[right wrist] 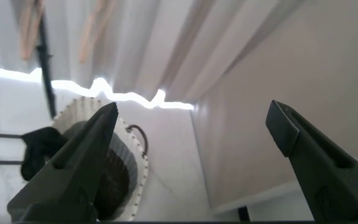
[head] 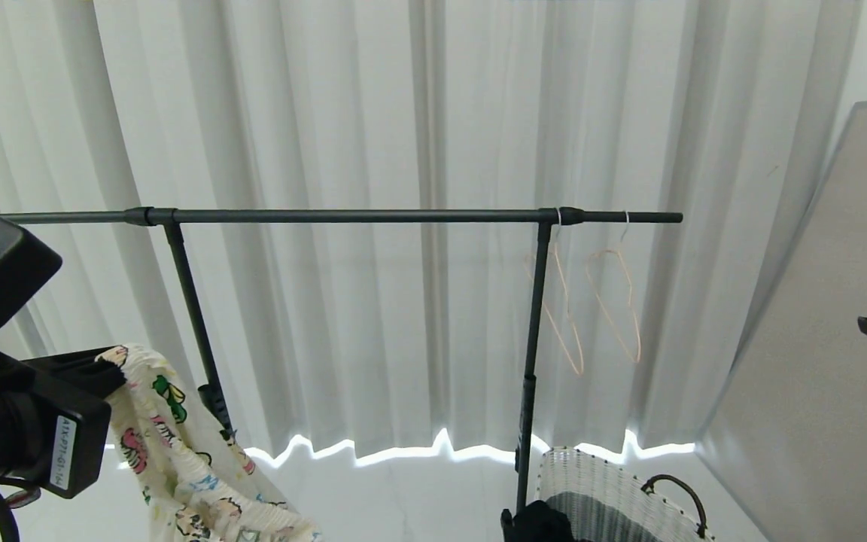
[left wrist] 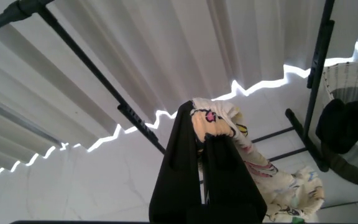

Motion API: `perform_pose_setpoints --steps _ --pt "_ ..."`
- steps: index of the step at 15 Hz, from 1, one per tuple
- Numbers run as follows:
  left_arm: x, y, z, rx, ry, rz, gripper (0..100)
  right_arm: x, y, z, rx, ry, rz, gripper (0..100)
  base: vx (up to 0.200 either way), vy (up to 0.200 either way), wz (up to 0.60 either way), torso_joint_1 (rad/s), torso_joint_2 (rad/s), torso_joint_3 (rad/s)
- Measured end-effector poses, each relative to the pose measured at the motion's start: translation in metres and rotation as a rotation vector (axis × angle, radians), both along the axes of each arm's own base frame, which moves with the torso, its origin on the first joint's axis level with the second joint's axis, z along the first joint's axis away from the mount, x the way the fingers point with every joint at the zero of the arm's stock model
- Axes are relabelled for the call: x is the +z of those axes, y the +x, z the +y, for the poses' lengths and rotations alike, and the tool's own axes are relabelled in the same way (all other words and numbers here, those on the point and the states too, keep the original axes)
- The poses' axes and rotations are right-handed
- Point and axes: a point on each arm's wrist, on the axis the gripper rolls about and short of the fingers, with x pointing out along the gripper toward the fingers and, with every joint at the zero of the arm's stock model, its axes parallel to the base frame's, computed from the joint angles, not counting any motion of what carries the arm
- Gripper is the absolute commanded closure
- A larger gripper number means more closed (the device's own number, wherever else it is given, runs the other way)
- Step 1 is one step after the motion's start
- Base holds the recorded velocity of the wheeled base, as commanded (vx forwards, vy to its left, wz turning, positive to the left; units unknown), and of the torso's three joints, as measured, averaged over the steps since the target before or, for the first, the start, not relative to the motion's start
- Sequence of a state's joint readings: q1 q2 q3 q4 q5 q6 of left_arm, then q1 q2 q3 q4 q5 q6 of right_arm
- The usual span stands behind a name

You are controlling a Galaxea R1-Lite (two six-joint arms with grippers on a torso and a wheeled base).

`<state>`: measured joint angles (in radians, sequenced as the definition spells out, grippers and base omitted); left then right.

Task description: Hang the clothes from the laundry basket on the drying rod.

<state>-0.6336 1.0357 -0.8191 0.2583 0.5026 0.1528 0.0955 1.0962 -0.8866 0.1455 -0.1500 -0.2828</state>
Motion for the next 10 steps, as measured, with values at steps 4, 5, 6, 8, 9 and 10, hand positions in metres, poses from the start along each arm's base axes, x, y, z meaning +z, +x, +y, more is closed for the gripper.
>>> perform_pose_setpoints --steps 4,5,6,8,9,10 --pt "0.000 0.000 0.002 0.012 -0.002 -0.003 100 -0.001 0.004 0.003 0.093 0.037 -0.012 0 0.200 0.000 0.00 -0.005 0.00 0.004" --pt "0.001 0.000 0.002 0.015 -0.004 -0.005 100 -0.001 0.005 0.003 0.100 0.040 -0.011 0 0.200 0.000 0.00 0.002 0.00 0.002" --pt "0.001 0.000 0.003 0.017 -0.004 -0.005 100 -0.002 0.006 0.003 0.102 0.041 -0.009 0 0.200 0.000 0.00 0.002 0.01 -0.002" --pt "0.001 0.001 0.004 0.030 -0.005 -0.006 100 -0.004 0.012 0.004 0.101 0.043 0.004 0 0.200 0.000 0.00 0.007 0.00 0.005" --pt "0.001 0.001 0.005 0.035 -0.005 -0.008 100 -0.004 0.015 0.004 0.101 0.048 -0.005 0 0.200 0.000 0.00 -0.002 0.00 0.002" --pt "0.002 0.001 0.006 0.040 -0.006 -0.009 100 -0.005 0.019 0.005 0.099 0.063 -0.004 0 0.200 0.000 0.00 0.007 0.00 0.002"
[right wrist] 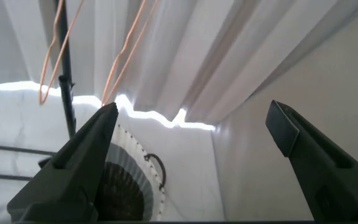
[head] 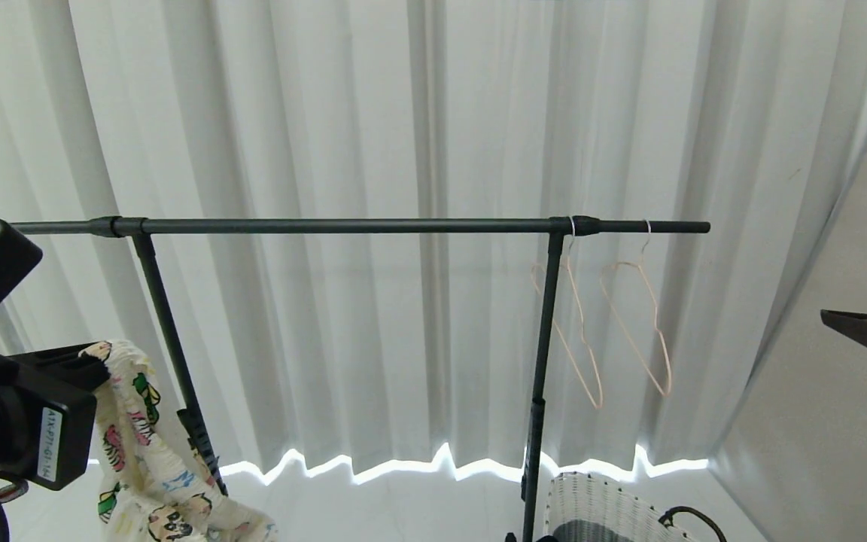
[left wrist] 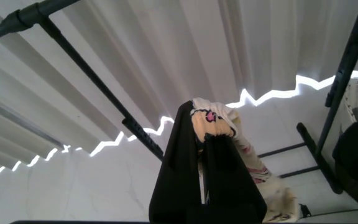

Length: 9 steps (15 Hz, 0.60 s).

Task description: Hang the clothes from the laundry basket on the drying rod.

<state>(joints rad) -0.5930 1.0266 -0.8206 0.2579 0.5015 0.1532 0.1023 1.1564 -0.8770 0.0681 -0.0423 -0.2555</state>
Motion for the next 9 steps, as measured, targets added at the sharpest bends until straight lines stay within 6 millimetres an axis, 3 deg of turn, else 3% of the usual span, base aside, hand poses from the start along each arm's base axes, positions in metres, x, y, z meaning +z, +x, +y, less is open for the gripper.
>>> perform_pose_setpoints --steps 1,5,9 --pt "0.000 0.000 0.000 0.001 -0.001 -0.002 100 -0.001 0.004 0.003 0.000 0.031 0.006 0 0.200 0.000 0.00 0.002 0.00 0.002" --pt "-0.002 -0.002 0.002 0.004 0.001 0.004 100 -0.012 0.021 0.011 0.004 0.100 0.061 0 0.000 0.000 0.00 0.000 0.00 0.000" --pt "-0.005 -0.005 0.004 0.006 -0.002 0.001 100 -0.024 0.056 0.018 -0.017 0.163 0.064 0 0.000 0.000 0.00 0.000 0.00 0.000"
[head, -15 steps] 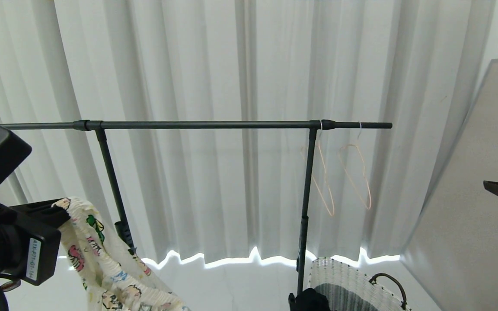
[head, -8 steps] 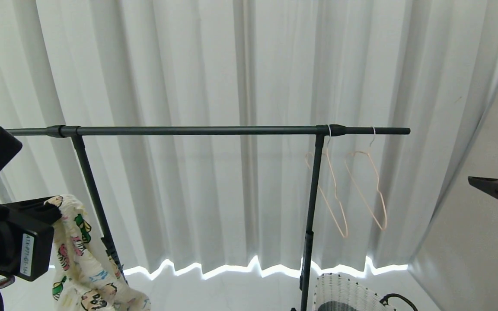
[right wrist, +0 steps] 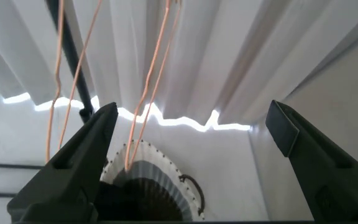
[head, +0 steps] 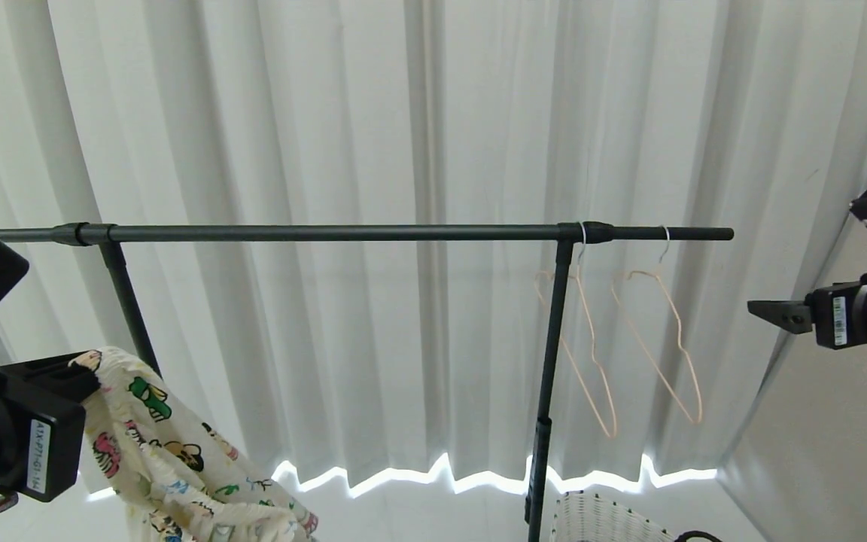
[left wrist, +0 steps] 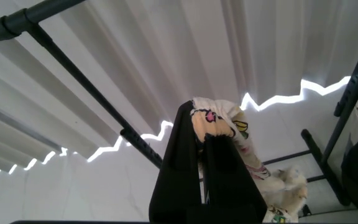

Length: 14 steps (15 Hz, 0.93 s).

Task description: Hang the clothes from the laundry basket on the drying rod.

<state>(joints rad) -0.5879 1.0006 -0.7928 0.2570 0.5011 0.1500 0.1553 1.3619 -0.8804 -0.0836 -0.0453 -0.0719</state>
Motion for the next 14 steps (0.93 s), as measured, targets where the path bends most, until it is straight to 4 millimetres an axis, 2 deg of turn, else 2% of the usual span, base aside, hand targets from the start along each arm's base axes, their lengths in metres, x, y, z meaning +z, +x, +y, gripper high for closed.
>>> perform_pose_setpoints --steps 5,10,14 --pt "0.002 -0.003 0.002 0.001 -0.021 -0.034 100 -0.035 0.053 0.009 -0.011 0.013 0.070 0 0.000 0.000 0.00 0.000 0.00 0.000" --pt "0.000 -0.002 0.002 0.003 -0.023 -0.038 100 -0.054 0.115 0.030 -0.052 0.077 0.097 0 0.000 0.000 0.00 0.000 0.00 0.000" --pt "-0.006 -0.002 0.002 0.003 -0.013 -0.022 100 -0.083 0.136 0.037 -0.086 0.100 0.175 0 0.000 0.000 0.00 0.000 0.00 0.000"
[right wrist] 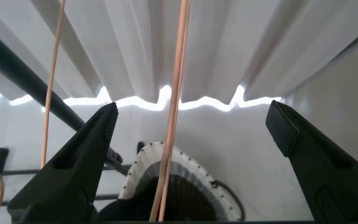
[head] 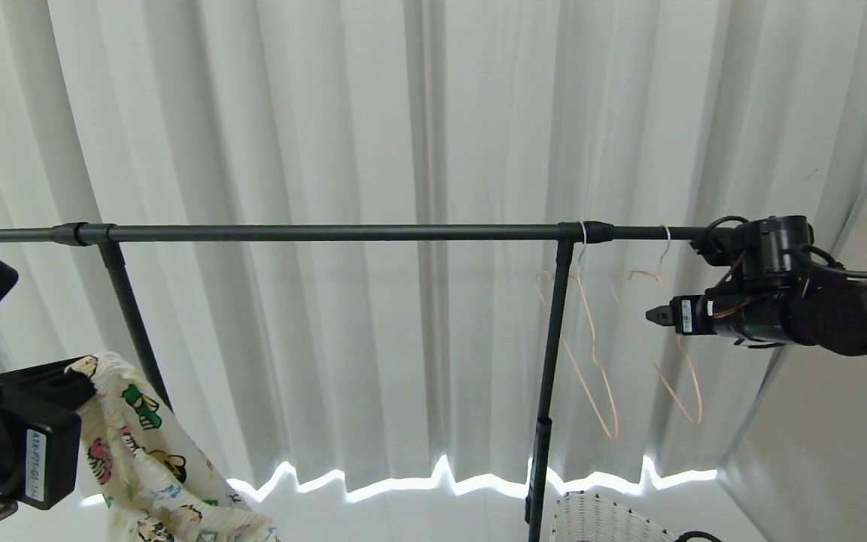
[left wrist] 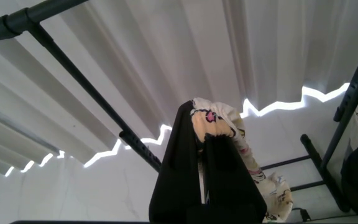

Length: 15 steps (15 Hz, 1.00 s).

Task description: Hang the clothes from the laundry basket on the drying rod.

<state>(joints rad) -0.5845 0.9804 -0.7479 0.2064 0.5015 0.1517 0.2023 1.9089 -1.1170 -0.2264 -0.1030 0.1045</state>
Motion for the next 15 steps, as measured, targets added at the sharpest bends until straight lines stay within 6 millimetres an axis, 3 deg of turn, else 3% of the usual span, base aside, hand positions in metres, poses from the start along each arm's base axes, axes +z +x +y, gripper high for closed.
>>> perform_pose_setpoints --steps 8,9,15 --pt "0.000 0.000 0.000 0.000 -0.001 -0.001 100 -0.033 0.013 0.007 -0.063 0.011 0.082 0 0.000 0.000 0.00 0.000 0.00 0.000" --pt "0.000 0.000 0.000 0.000 -0.002 -0.002 100 -0.034 0.013 0.007 -0.064 0.010 0.086 100 0.000 0.000 0.00 0.000 0.00 0.000" --pt "0.000 0.000 0.000 0.001 -0.002 -0.003 100 -0.038 0.015 0.007 -0.065 0.008 0.095 100 0.000 0.000 0.00 0.000 0.00 0.000"
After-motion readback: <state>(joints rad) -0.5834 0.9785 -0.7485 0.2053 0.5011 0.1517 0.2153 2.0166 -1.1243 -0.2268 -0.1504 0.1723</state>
